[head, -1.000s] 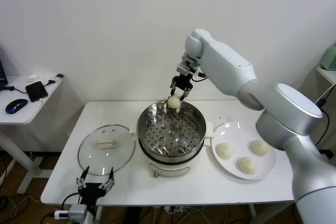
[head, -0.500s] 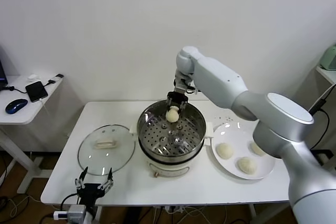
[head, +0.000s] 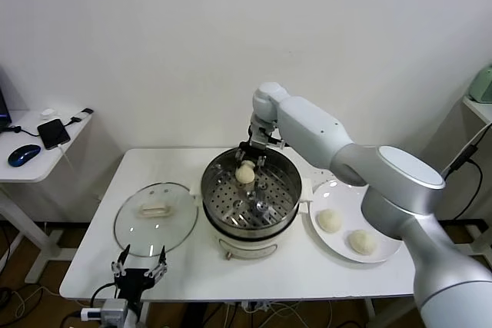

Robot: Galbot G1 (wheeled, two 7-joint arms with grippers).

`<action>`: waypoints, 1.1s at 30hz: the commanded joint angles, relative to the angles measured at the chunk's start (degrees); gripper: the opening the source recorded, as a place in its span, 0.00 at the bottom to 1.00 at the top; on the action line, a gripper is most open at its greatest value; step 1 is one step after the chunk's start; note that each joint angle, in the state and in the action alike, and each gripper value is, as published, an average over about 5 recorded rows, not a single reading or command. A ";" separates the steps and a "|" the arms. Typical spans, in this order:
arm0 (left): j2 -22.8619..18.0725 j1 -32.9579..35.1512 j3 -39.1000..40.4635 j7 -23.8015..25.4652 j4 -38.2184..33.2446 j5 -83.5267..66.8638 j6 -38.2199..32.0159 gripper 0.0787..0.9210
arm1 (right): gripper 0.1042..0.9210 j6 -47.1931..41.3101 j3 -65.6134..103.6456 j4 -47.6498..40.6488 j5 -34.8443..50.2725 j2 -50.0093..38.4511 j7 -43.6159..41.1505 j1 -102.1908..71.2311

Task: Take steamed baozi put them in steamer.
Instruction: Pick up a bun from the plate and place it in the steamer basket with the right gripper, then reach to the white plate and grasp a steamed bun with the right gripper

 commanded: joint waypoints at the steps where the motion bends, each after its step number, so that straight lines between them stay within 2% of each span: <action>1: -1.36 0.00 0.03 0.00 0.03 0.04 0.02 0.88 | 0.73 2.80 -0.05 -0.44 -0.19 0.21 1.59 -0.13; 5: -1.34 0.04 0.06 0.02 -0.07 0.06 0.07 0.88 | 0.86 0.15 0.04 1.82 4.51 -1.16 -4.19 1.23; 12: -1.37 -0.14 0.31 0.08 -0.06 0.09 0.22 0.88 | 0.88 -12.65 0.31 10.98 14.32 -7.24 -13.25 5.07; 14: -1.31 -0.05 0.42 0.14 -0.23 0.11 0.27 0.88 | 0.88 -21.41 0.01 15.88 17.97 -11.18 -14.92 6.63; 19: -0.80 0.12 0.44 0.35 -0.54 -0.07 0.57 0.88 | 0.88 -49.91 0.43 29.25 27.81 -25.06 -14.83 9.89; 22: -0.59 -0.18 0.60 0.39 -0.47 -0.38 0.83 0.88 | 0.88 -62.13 1.31 33.82 30.23 -31.87 -14.05 10.51; 28: -0.04 -0.63 1.01 0.79 -0.32 -1.10 1.39 0.88 | 0.88 -72.11 1.09 40.61 30.43 -42.81 -13.82 7.96; 33: 0.68 -0.70 0.70 1.32 -0.39 -2.33 1.99 0.88 | 0.88 -74.75 2.71 44.11 29.00 -49.11 -11.81 1.95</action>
